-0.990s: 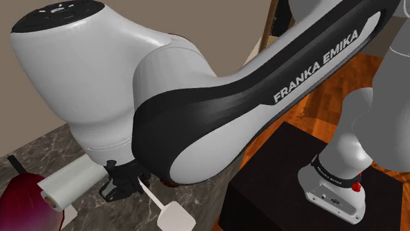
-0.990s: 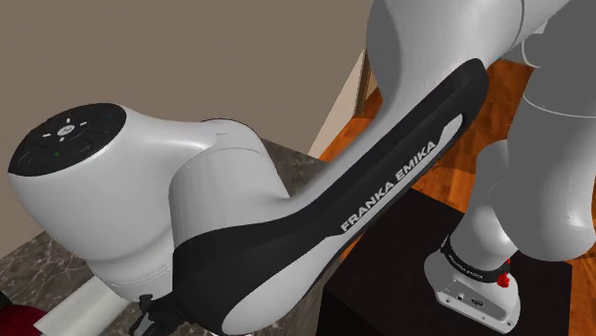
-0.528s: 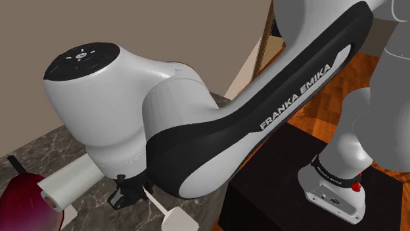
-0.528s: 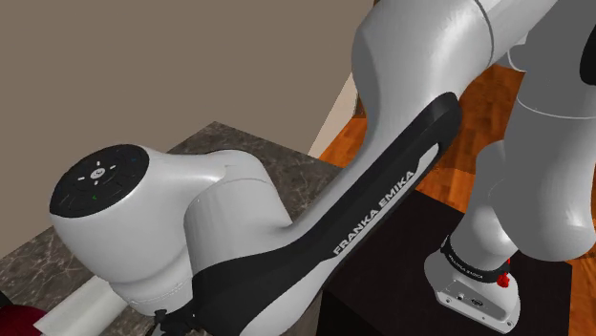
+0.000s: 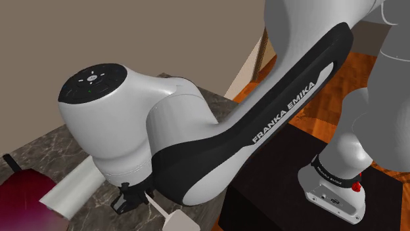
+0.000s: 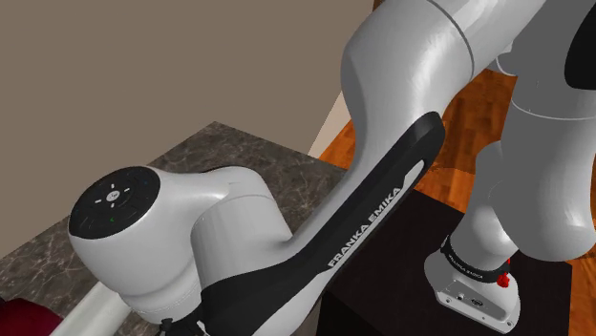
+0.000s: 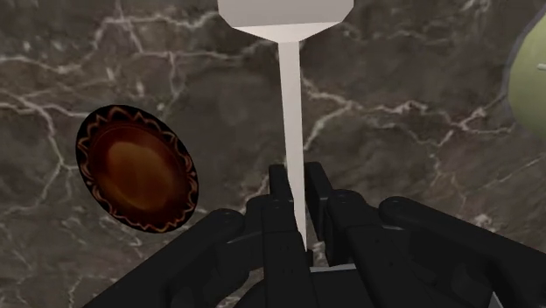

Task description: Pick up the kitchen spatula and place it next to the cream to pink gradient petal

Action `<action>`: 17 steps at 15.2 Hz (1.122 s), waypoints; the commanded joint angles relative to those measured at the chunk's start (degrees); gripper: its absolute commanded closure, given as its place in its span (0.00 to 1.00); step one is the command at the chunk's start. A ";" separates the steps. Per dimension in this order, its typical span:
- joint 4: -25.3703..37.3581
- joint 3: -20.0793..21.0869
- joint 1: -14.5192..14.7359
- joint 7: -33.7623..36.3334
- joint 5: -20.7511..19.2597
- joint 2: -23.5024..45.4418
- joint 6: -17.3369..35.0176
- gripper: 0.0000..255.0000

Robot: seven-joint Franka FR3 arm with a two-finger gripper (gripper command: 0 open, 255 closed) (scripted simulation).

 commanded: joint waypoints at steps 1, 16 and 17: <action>-0.16 -0.04 -0.02 -0.03 -0.01 0.19 -0.03 1.00; 2.47 1.03 -0.72 -2.01 3.03 -3.85 -6.04 0.00; 2.48 1.02 -0.72 -2.01 3.03 -3.84 -6.04 0.00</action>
